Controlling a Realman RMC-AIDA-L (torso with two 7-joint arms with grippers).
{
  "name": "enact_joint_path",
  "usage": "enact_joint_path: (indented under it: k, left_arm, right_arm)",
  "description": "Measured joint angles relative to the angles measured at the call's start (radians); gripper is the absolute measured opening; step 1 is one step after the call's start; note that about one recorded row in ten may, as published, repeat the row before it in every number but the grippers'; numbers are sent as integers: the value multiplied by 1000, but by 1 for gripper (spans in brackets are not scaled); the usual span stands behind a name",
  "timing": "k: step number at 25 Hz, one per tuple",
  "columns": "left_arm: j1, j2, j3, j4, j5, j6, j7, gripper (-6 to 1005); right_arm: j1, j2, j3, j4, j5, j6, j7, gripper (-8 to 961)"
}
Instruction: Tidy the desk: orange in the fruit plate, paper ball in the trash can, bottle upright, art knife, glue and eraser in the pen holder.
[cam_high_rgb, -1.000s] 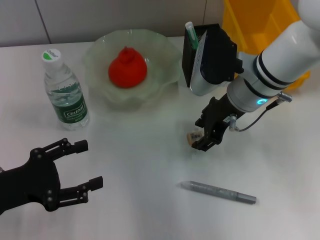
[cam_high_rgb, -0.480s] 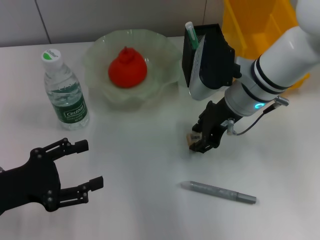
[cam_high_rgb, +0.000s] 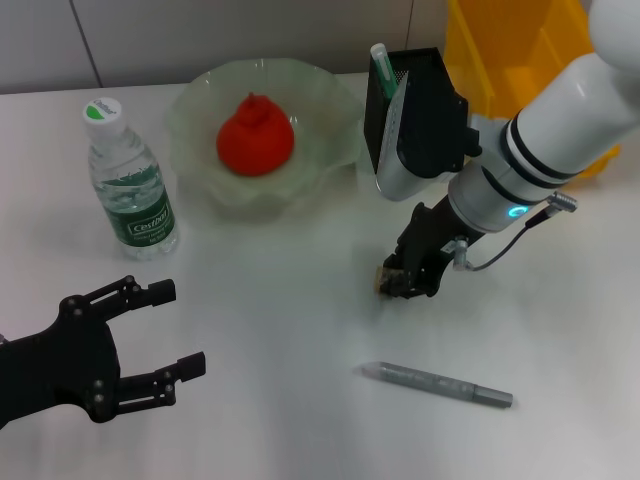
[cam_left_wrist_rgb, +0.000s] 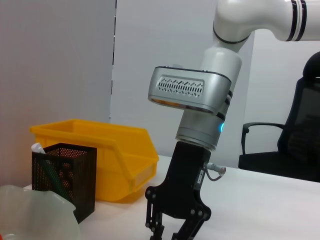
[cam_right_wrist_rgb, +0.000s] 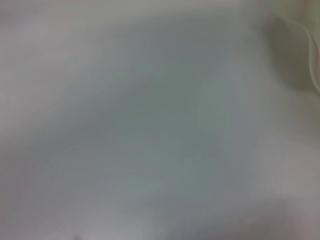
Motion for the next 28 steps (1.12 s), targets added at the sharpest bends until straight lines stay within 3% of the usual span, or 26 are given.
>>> enact_joint_path:
  k: [6,9,10,14,20,23,24,25,28]
  left_arm:
    - [0,-1,-3,0,0,-1,0,861]
    - [0,0,-5,0,0,-1,0,861]
    - [0,0,-5,0,0,-1,0,861]
    - [-6,0,-7,0,0,-2,1,861]
    - [-12,-1,-4,0,0,-1,1,861]
    - [-14,-1,-3,0,0,1,1,861]
    - [-17,-2,-2,0,0,2,0,861]
    - [-17,-2,-2,0,0,2,0,861]
    - [-23,-3,0,-1,0,3,-3,861]
  right_arm:
    - [-37,-9,48,-155,-3,-62,42,257]
    - [-55,-9,198,-319,-2,-175,69,262]
    - [-55,-9,198,-319,-2,-175,69,263]
    - [-77,-7,374,-449,52,-245,116,270]
    - [-85,-18,514,-466,87,-245,130,279]
    - [-80,-37,587,-434,118,-226,126,284]
    - [-72,-59,620,-396,149,-207,132,286]
    - [-72,-59,620,-396,149,-207,132,287]
    - [-47,-107,655,-292,183,-172,158,292]
